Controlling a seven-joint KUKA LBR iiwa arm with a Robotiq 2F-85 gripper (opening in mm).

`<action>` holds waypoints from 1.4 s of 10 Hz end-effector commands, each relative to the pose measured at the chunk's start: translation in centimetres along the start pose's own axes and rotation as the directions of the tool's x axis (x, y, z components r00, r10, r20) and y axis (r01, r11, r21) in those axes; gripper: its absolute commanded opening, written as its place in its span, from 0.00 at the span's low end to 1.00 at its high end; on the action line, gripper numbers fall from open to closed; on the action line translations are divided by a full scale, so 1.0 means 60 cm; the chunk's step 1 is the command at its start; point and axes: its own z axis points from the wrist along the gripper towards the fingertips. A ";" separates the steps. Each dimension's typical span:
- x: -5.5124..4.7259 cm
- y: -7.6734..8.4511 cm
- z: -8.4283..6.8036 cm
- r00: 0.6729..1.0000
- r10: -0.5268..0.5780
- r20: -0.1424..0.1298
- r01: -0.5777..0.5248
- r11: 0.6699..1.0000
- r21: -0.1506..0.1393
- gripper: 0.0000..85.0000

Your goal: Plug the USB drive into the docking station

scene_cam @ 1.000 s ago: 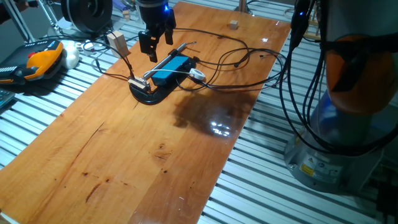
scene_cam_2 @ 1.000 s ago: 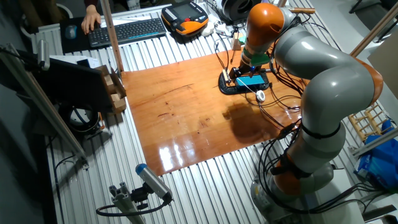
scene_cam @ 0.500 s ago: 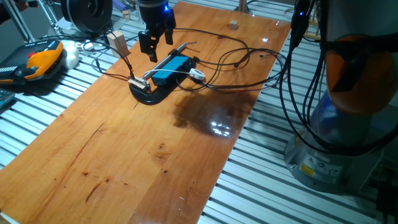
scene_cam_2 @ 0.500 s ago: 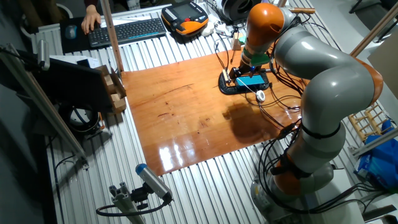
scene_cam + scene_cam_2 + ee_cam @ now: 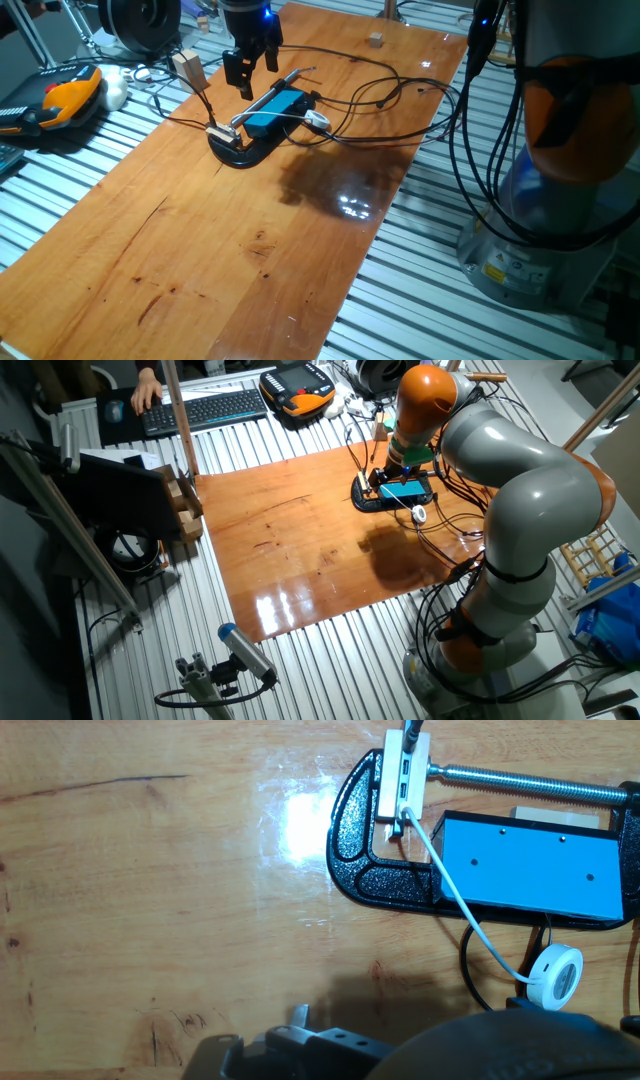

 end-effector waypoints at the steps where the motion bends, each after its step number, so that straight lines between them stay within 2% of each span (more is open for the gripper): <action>1: -0.001 0.000 -0.001 1.000 0.008 -0.024 -0.009 0.999 -0.043 0.00; 4: -0.001 0.001 -0.004 1.000 0.011 -0.024 -0.012 0.999 -0.042 0.00; 7: -0.003 0.003 -0.006 1.000 0.018 -0.005 -0.018 0.999 -0.034 0.00; 10: -0.008 0.002 0.002 1.000 0.016 -0.001 -0.016 0.999 -0.028 0.00; 14: -0.014 -0.003 0.006 1.000 0.021 -0.004 -0.021 0.999 -0.030 0.00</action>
